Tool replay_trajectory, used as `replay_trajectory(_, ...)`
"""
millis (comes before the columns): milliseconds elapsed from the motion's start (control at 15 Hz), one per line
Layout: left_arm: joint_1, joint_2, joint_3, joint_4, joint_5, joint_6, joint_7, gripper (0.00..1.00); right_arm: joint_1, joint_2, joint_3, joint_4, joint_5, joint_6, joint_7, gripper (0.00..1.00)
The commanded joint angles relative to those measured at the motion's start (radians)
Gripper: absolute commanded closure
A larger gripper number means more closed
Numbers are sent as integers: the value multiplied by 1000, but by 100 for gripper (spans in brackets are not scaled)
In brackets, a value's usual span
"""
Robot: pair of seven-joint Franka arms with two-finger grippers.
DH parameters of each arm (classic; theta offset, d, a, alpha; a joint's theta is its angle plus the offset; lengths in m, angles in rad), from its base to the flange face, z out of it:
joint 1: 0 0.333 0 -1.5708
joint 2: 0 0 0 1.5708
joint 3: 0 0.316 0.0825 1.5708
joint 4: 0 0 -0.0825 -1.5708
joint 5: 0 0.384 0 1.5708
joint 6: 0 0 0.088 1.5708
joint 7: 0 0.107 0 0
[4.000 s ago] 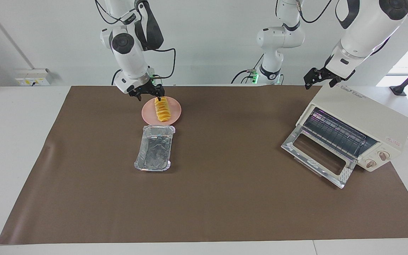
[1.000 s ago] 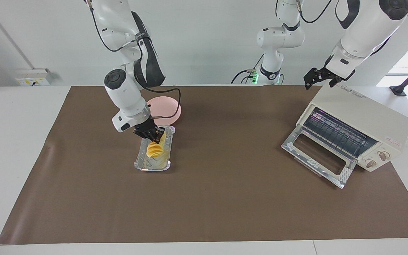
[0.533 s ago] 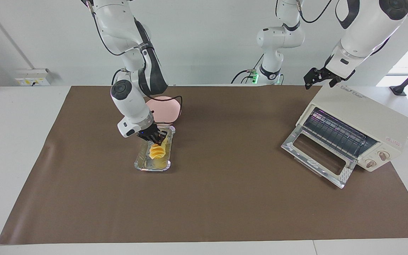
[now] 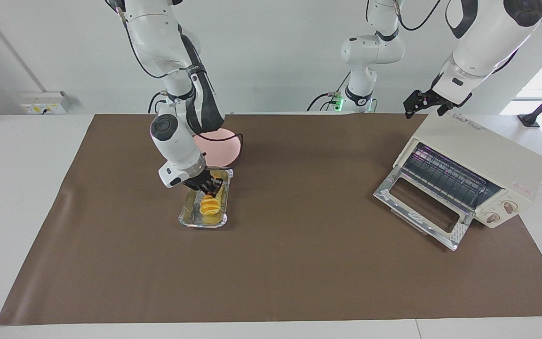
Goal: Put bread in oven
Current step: 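Open the right gripper and release the rolls in the tray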
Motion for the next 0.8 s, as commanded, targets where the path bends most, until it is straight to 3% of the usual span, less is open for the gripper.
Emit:
replay_trajectory(0, 7, -16, -2, -16, -12, 16, -1, 0, -15, -24, 4, 57, 5, -103, 4, 0)
replay_trajectory(267, 7, -16, -2, -16, -12, 16, -1, 0, -74, -33, 4, 102, 2, -191, -42, 0)
replay_trajectory(733, 7, -16, -2, -17, -12, 16, -1, 0, -139, -51, 4, 10, 11, -160, -84, 0)
